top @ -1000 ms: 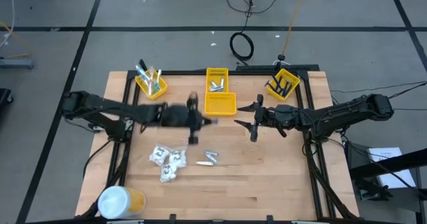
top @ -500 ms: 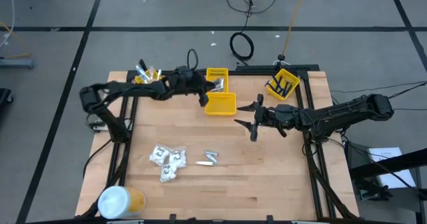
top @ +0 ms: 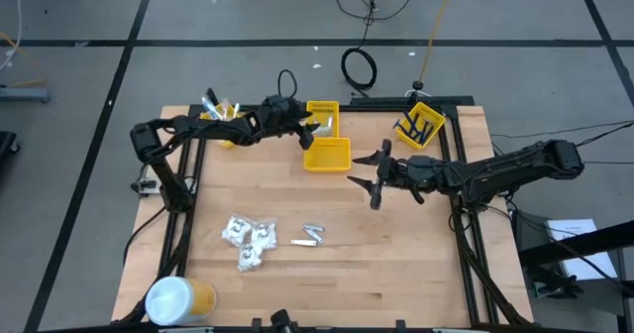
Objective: Pick & Place Travel size toiletries
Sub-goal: Put the nail cutter into the top middle yellow bin
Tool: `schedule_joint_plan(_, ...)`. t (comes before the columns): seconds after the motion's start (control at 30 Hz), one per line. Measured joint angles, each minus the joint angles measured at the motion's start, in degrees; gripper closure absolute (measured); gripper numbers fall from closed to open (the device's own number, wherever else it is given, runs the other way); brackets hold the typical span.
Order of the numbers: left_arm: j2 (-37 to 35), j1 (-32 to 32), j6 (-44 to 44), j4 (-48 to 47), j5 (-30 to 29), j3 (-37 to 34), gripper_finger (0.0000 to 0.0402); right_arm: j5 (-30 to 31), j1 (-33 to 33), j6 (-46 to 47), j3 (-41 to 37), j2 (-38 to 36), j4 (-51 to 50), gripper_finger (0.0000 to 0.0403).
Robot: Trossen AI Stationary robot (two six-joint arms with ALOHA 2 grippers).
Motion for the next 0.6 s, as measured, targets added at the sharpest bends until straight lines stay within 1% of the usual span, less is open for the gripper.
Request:
schedule_joint_plan(0.13, -0.2, -0.2, 0.4, -0.5, -0.1, 0.0, 0.0125, -0.2, 0.0, 0.3, 0.0, 1.7, 1.3, 0.0188)
schedule_joint_plan(0.27, -5.5, -2.6, 2.6, -7.6, 0.1, 0.0, 0.0096, -0.2, 2.3, 0.3, 0.1, 5.9, 5.4, 0.0188)
schedule_joint_plan(0.33, -9.7, -4.8, 3.8, -13.9, -0.3, 0.0, 0.009, 0.0, 5.0, -0.5, 2.2, 9.2, 4.4, 0.0188)
schedule_joint_plan(0.4, -14.1, -7.5, 3.9, -19.9, -1.4, 0.0, 0.0088, 2.8, 8.2, -1.3, 7.5, 13.1, 0.7, 0.0188)
schedule_joint_plan(0.5, -20.7, -11.3, 3.2, -26.5, -2.1, 0.0, 0.009, 7.9, 12.4, -0.9, 19.7, 20.2, -10.5, 0.0188)
schedule_joint_plan(0.6, -26.6, -14.8, 2.0, -31.1, -2.1, 0.0, 0.0093, 10.3, 15.3, 4.4, 31.0, 29.3, -22.4, 0.0188)
